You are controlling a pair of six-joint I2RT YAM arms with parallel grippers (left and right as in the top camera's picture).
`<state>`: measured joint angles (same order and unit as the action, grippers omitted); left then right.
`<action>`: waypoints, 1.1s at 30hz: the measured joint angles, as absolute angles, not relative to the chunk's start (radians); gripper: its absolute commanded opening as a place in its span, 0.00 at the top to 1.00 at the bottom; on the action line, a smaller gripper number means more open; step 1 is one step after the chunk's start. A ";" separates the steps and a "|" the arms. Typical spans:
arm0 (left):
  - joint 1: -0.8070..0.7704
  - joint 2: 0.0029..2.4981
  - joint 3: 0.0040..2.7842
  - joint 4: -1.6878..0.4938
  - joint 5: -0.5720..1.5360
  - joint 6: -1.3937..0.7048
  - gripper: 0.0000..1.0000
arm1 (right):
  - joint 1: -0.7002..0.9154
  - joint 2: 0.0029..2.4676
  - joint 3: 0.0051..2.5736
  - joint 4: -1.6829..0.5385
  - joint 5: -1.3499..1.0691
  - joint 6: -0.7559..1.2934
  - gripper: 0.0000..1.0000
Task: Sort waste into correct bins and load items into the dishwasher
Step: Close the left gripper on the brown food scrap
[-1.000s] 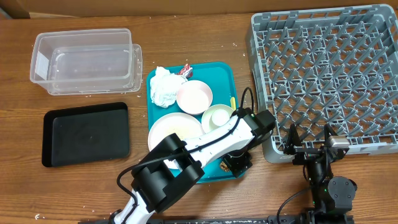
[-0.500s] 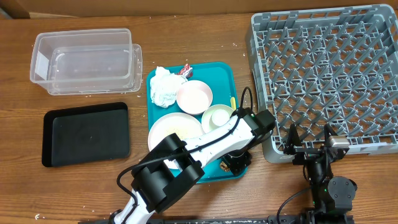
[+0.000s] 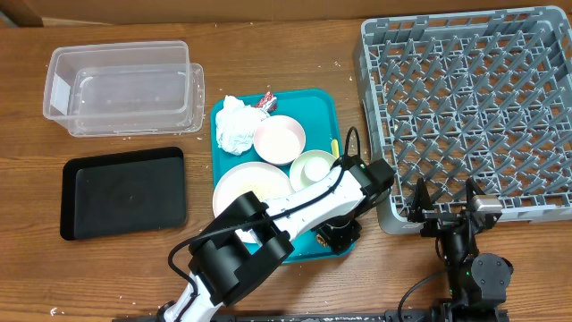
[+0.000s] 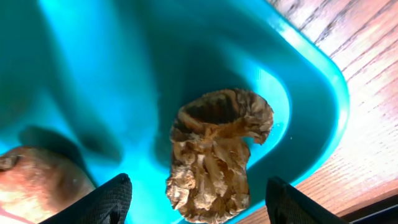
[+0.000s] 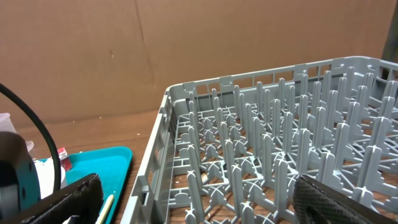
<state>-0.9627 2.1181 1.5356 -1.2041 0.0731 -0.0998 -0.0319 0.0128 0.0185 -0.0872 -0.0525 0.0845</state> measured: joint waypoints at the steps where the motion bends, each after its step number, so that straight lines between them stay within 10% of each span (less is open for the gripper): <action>1: -0.963 2.118 1.530 -1.204 0.075 -0.102 0.28 | -0.032 0.013 0.019 -0.087 -0.052 0.085 0.00; 33: -0.969 2.119 1.516 -1.195 0.049 -0.132 0.51 | -0.032 0.013 0.019 -0.087 -0.052 0.084 0.00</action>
